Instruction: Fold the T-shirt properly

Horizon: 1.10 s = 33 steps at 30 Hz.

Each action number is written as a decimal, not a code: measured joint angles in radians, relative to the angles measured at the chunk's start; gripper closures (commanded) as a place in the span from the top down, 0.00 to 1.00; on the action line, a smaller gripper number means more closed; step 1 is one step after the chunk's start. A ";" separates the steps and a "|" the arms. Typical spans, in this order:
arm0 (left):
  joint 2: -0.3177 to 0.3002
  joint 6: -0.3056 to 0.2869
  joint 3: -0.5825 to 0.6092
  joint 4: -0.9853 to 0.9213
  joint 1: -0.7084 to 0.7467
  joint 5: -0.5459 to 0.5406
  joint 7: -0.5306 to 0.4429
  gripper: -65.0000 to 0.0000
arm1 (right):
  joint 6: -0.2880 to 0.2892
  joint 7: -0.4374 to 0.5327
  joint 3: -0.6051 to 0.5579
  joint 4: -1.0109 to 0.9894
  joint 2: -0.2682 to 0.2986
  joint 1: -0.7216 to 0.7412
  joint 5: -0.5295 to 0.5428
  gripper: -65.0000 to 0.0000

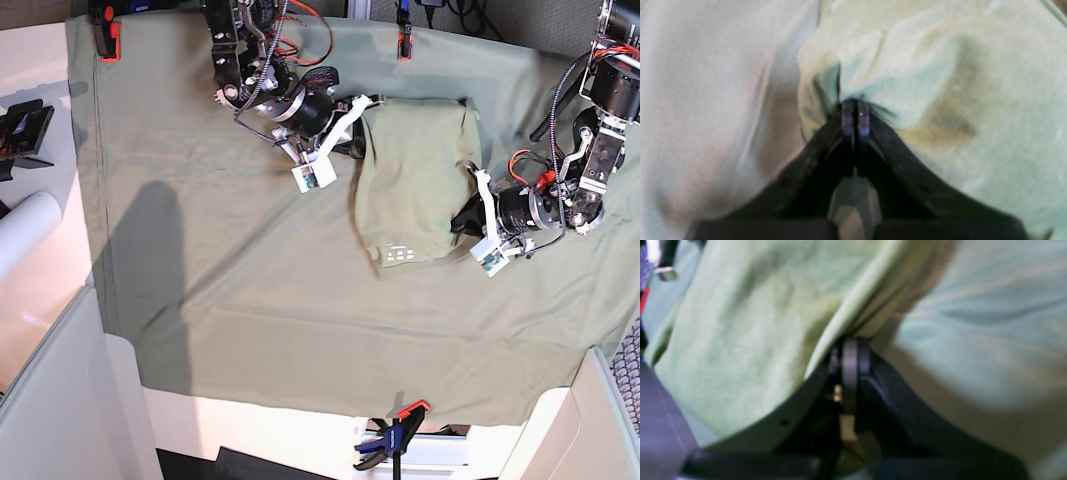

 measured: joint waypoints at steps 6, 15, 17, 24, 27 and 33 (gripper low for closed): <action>0.000 0.000 0.004 0.025 0.003 0.002 0.011 0.00 | -0.002 -0.007 -0.058 0.000 -0.005 -0.024 0.032 0.00; -0.069 -0.001 0.005 0.121 0.012 -0.054 0.047 0.00 | -0.002 -0.009 -0.072 0.027 -0.002 -0.033 -0.043 0.00; -0.092 0.002 0.005 0.153 0.015 -0.106 0.087 0.00 | -0.001 -0.012 -0.063 0.055 0.003 -0.036 -0.064 0.00; -0.124 0.003 -0.064 0.255 0.140 -0.142 0.137 0.00 | 0.001 -0.011 0.008 0.157 0.029 -0.032 -0.105 0.00; -0.124 0.002 -0.159 0.282 0.223 -0.149 0.140 0.00 | 0.001 -0.012 0.061 0.157 0.042 -0.034 -0.113 0.00; -0.126 0.013 -0.439 0.421 0.394 -0.280 0.222 0.00 | -0.001 -0.095 0.193 0.208 0.109 -0.046 -0.046 0.00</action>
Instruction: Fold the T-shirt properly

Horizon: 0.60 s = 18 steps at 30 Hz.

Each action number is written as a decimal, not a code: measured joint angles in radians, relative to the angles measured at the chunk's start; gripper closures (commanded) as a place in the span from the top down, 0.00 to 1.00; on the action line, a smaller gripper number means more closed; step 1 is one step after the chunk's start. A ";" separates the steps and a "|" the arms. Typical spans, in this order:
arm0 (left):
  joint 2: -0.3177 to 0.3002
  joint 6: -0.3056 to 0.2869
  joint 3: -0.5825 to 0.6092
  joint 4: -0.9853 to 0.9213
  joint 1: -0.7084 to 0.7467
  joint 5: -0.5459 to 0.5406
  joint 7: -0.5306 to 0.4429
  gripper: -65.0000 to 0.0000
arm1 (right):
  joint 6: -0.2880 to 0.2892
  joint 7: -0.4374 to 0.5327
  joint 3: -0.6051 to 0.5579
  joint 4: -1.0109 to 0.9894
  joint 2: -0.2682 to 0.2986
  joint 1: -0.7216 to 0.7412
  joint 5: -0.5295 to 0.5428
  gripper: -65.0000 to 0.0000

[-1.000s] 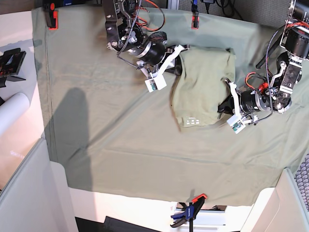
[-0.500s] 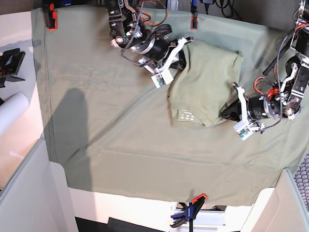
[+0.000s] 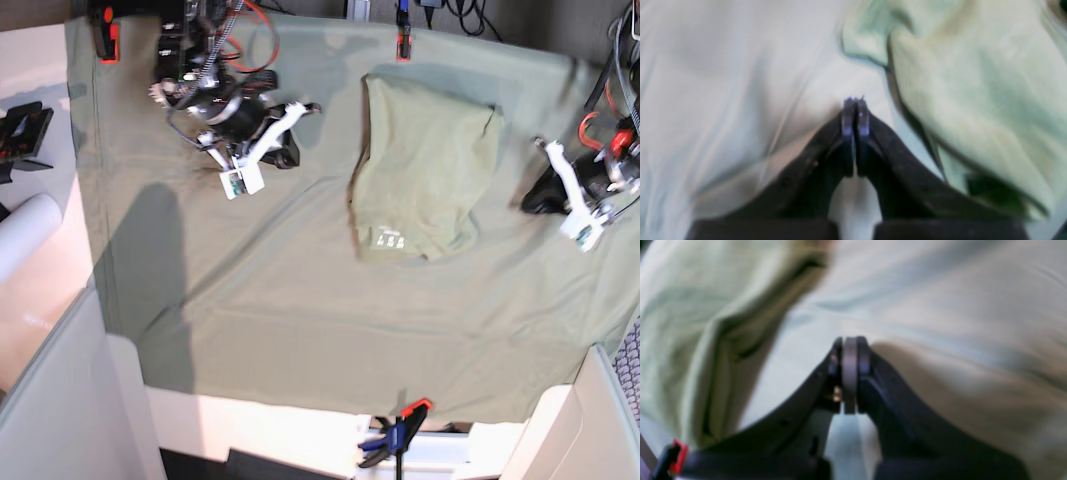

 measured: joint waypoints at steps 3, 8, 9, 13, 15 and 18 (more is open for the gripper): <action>0.001 0.000 -0.095 0.103 0.113 -0.077 0.063 0.00 | 0.000 -0.037 0.041 0.067 0.045 -0.036 0.081 0.00; 0.002 -0.002 -0.219 0.294 0.311 -0.140 0.100 0.00 | 0.000 -0.068 0.049 0.153 0.089 -0.161 0.105 0.00; 0.001 -0.001 -0.243 0.323 0.352 -0.158 0.118 0.00 | 0.000 -0.068 0.048 0.172 0.098 -0.195 0.109 0.00; 0.001 -0.001 -0.346 0.418 0.532 -0.227 0.172 0.00 | -0.002 -0.071 0.048 0.274 0.149 -0.344 0.108 0.00; 0.000 -0.001 -0.396 0.454 0.625 -0.244 0.168 0.00 | -0.003 -0.070 0.048 0.326 0.177 -0.422 0.108 0.00; 0.003 -0.003 -0.444 0.470 0.752 -0.245 0.170 0.00 | 0.000 -0.068 0.048 0.383 0.203 -0.536 0.114 0.00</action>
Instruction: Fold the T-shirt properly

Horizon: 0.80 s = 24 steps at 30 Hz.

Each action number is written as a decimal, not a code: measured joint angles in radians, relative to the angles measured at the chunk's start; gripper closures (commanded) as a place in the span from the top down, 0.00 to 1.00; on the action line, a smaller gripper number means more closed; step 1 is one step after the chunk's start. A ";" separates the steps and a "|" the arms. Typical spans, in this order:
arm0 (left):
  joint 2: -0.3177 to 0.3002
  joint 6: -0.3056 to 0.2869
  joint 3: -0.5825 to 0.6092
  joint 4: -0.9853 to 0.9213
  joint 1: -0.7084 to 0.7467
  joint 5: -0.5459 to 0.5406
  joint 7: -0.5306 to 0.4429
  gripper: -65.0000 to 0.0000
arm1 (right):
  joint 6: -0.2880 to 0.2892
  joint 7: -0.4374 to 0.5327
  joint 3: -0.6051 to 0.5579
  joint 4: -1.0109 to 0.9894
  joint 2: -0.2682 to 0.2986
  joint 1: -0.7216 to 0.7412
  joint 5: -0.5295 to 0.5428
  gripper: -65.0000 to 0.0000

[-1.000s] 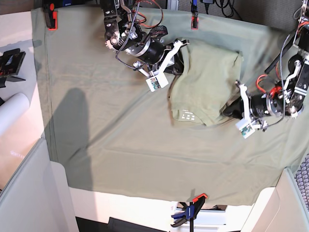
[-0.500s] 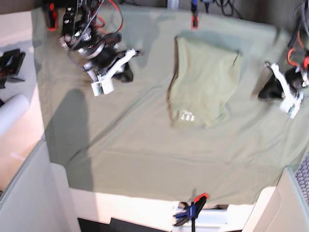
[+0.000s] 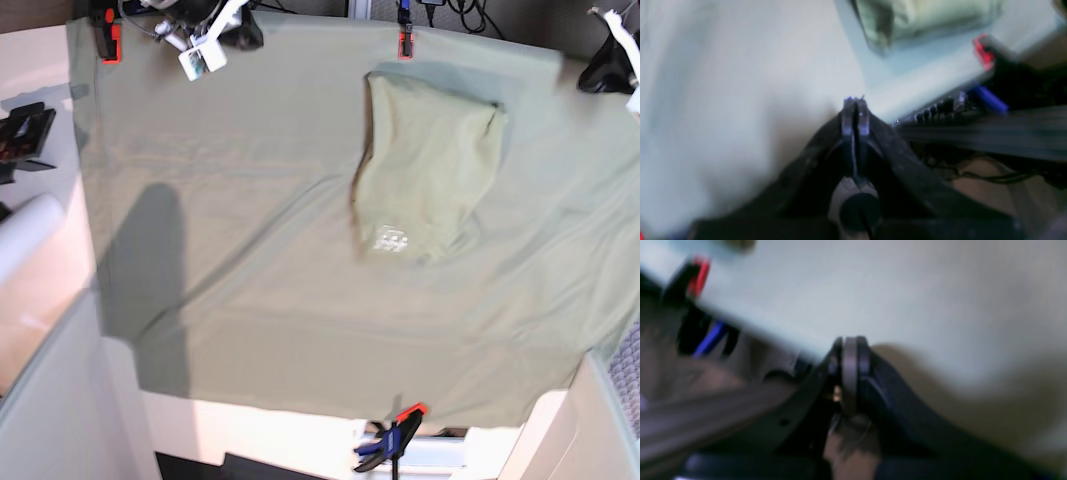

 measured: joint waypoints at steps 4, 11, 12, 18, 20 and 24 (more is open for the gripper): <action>0.026 0.000 -0.004 -0.005 0.119 -0.002 0.058 0.00 | 0.003 -0.001 0.000 0.005 0.006 -0.119 0.008 0.00; 0.043 0.001 0.065 -0.158 0.223 0.074 0.067 0.00 | 0.003 0.003 0.000 -0.070 0.007 -0.259 0.011 0.00; 0.040 0.001 0.085 -0.192 0.220 0.093 0.066 0.00 | 0.003 0.003 0.000 -0.095 0.007 -0.268 0.015 0.00; 0.044 0.062 0.294 -0.410 0.166 0.283 0.062 0.00 | 0.000 0.010 -0.008 -0.311 0.007 -0.246 0.023 0.00; 0.044 0.116 0.379 -0.493 0.120 0.352 0.063 0.00 | 0.000 0.011 -0.021 -0.389 0.007 -0.221 0.024 0.00; 0.046 0.193 0.551 -0.673 -0.003 0.433 0.056 0.00 | -0.004 -0.002 -0.054 -0.559 0.007 -0.156 0.021 0.00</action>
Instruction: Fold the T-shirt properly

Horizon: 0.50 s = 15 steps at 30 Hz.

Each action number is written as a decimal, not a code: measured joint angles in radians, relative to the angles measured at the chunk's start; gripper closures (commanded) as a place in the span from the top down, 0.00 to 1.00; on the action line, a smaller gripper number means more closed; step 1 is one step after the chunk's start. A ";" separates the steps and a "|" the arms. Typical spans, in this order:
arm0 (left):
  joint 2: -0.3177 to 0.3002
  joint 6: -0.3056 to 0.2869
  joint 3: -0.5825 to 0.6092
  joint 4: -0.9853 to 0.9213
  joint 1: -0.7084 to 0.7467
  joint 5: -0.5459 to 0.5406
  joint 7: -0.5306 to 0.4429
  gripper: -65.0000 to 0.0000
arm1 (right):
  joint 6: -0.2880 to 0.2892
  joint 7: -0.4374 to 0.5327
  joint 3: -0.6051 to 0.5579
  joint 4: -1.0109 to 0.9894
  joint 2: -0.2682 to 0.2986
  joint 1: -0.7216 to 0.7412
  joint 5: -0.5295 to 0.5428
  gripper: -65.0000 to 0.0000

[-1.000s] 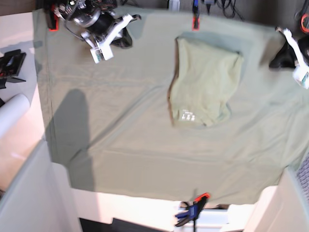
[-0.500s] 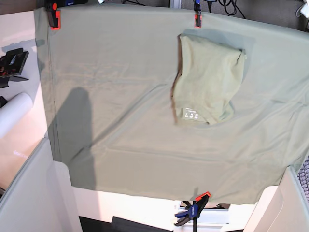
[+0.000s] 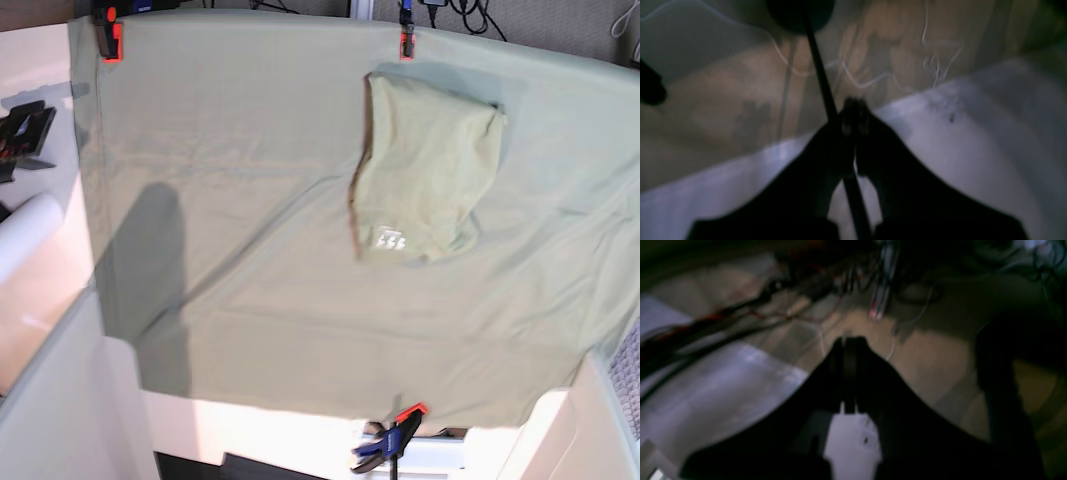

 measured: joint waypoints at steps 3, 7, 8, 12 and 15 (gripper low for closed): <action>0.014 0.020 0.105 -0.158 -0.128 0.003 -0.006 0.00 | -0.003 0.000 -0.032 -0.149 0.000 0.076 -0.006 0.00; 0.075 0.022 0.194 -0.407 -0.335 0.067 -0.019 0.00 | -0.009 0.000 -0.096 -0.371 0.000 0.211 -0.038 0.00; 0.090 0.024 0.217 -0.472 -0.386 0.072 -0.027 0.00 | -0.017 -0.002 -0.116 -0.429 -0.001 0.249 -0.044 0.00; 0.152 0.071 0.329 -0.701 -0.555 0.134 -0.088 0.00 | -0.078 0.001 -0.203 -0.645 -0.013 0.397 -0.047 0.00; 0.190 0.114 0.422 -0.803 -0.642 0.172 -0.140 0.00 | -0.075 0.001 -0.242 -0.766 -0.026 0.494 -0.069 0.00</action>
